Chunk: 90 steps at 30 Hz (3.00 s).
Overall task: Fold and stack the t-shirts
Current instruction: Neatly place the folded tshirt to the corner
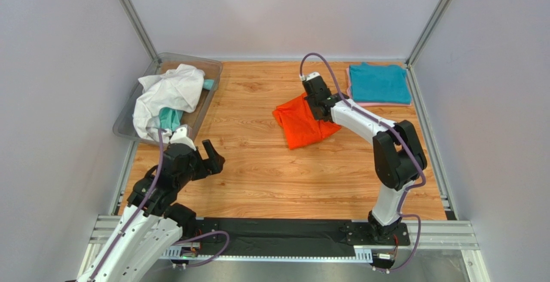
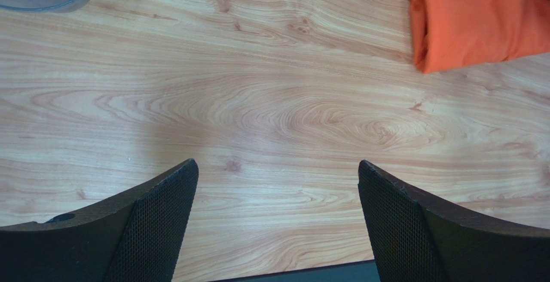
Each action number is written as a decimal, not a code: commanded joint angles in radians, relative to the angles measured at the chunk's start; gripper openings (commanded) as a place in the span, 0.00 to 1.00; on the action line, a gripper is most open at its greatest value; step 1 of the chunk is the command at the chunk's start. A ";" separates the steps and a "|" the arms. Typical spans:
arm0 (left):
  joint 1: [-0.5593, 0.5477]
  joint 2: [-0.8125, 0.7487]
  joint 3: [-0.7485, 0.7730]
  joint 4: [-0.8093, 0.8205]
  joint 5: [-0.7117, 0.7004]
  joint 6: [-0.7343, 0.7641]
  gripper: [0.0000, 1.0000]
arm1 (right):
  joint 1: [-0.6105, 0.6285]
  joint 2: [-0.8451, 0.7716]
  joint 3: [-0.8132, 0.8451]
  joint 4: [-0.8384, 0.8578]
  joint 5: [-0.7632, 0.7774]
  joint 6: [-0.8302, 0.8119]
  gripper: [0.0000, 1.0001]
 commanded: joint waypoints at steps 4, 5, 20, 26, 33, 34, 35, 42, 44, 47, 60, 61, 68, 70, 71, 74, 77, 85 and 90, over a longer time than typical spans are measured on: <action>0.004 -0.006 0.025 -0.027 -0.055 -0.018 1.00 | -0.119 0.047 0.133 0.041 0.103 -0.326 0.00; 0.004 -0.006 0.025 -0.027 -0.059 -0.018 1.00 | -0.148 0.055 0.153 0.042 0.112 -0.348 0.00; 0.004 0.056 0.033 -0.057 -0.108 -0.032 1.00 | -0.309 0.153 0.440 0.003 0.197 -0.521 0.00; 0.004 0.063 0.033 -0.055 -0.116 -0.035 1.00 | -0.334 0.142 0.520 -0.025 0.204 -0.480 0.00; 0.004 0.061 0.033 -0.057 -0.118 -0.037 1.00 | -0.357 0.148 0.629 -0.088 0.201 -0.443 0.00; 0.004 0.063 0.035 -0.060 -0.119 -0.037 1.00 | -0.360 0.147 0.647 -0.099 0.201 -0.438 0.00; 0.004 0.061 0.035 -0.060 -0.121 -0.035 1.00 | -0.363 0.147 0.656 -0.106 0.197 -0.434 0.00; 0.004 0.063 0.035 -0.060 -0.125 -0.040 1.00 | -0.374 0.138 0.739 -0.175 0.122 -0.380 0.00; 0.004 0.063 0.035 -0.058 -0.127 -0.040 1.00 | -0.375 0.138 0.750 -0.188 0.106 -0.377 0.00; 0.004 0.063 0.035 -0.060 -0.125 -0.040 1.00 | -0.378 0.147 0.773 -0.198 0.109 -0.374 0.00; 0.004 0.070 0.032 -0.060 -0.128 -0.041 1.00 | -0.389 0.228 0.798 -0.200 0.120 -0.358 0.00; 0.004 0.075 0.032 -0.060 -0.130 -0.041 1.00 | -0.391 0.233 0.801 -0.200 0.120 -0.358 0.00; 0.004 0.093 0.032 -0.061 -0.133 -0.043 1.00 | -0.418 0.282 0.824 -0.201 0.117 -0.343 0.00; 0.004 0.096 0.032 -0.063 -0.134 -0.043 1.00 | -0.432 0.294 0.833 -0.201 0.105 -0.332 0.00; 0.004 0.096 0.033 -0.063 -0.136 -0.043 1.00 | -0.435 0.305 0.836 -0.201 0.103 -0.331 0.00; 0.004 0.096 0.033 -0.067 -0.141 -0.043 1.00 | -0.456 0.329 0.850 -0.200 0.089 -0.319 0.00; 0.004 0.102 0.035 -0.070 -0.148 -0.046 1.00 | -0.479 0.358 0.864 -0.200 0.060 -0.297 0.00; 0.004 0.122 0.039 -0.078 -0.164 -0.049 1.00 | -0.556 0.440 0.902 -0.197 0.005 -0.216 0.00; 0.004 0.144 0.048 -0.081 -0.176 -0.048 1.00 | -0.601 0.483 0.926 -0.197 -0.010 -0.177 0.00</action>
